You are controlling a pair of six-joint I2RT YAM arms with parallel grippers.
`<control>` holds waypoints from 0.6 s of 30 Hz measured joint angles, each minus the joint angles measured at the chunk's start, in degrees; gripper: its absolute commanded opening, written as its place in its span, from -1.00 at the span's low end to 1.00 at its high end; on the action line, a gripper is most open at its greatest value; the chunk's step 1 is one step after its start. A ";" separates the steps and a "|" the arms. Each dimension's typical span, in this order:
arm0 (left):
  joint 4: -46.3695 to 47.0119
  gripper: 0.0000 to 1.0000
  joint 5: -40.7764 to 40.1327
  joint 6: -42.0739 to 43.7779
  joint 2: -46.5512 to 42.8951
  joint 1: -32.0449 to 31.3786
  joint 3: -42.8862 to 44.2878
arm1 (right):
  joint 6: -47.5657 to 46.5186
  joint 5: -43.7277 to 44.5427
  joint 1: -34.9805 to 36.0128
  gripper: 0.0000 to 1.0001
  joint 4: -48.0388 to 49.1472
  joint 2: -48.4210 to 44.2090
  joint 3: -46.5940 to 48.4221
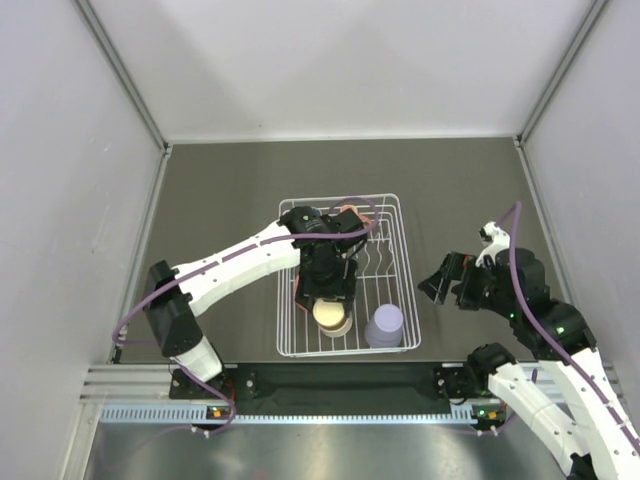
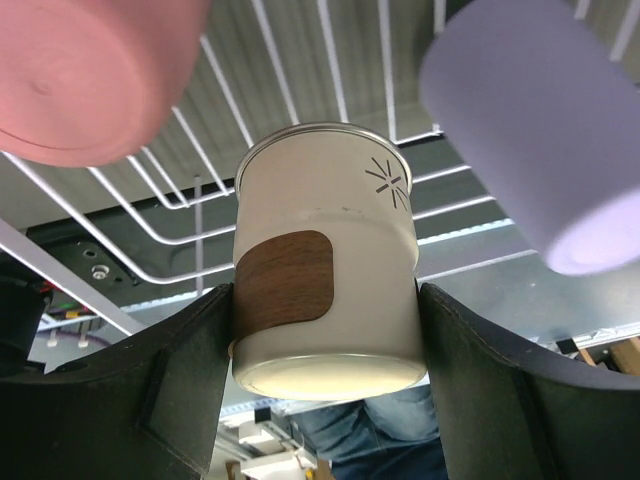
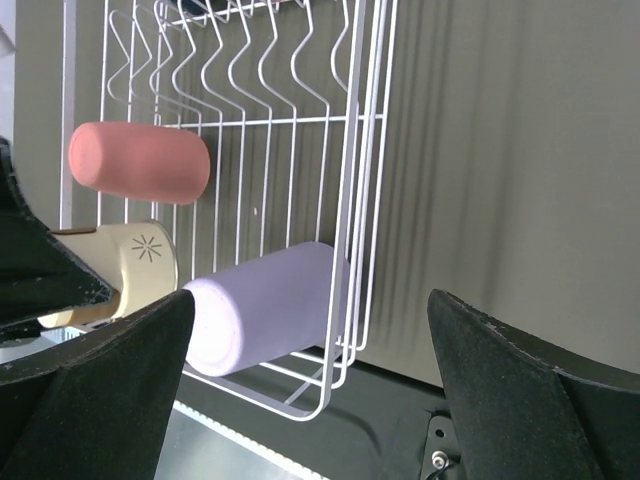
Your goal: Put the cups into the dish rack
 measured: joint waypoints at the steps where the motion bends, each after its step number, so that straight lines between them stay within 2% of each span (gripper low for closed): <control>1: -0.02 -1.00 0.37 0.13 0.00 0.46 -1.09 | 0.00 0.00 0.00 0.99 0.07 0.00 -0.24; 10: -0.17 -1.00 2.14 1.01 -0.44 1.49 -8.15 | 0.13 -0.17 0.00 1.00 0.42 0.11 -1.81; 18: -0.11 -1.00 -0.76 3.54 -2.10 1.53 -12.72 | 0.15 -0.28 0.00 1.00 0.50 0.11 -1.81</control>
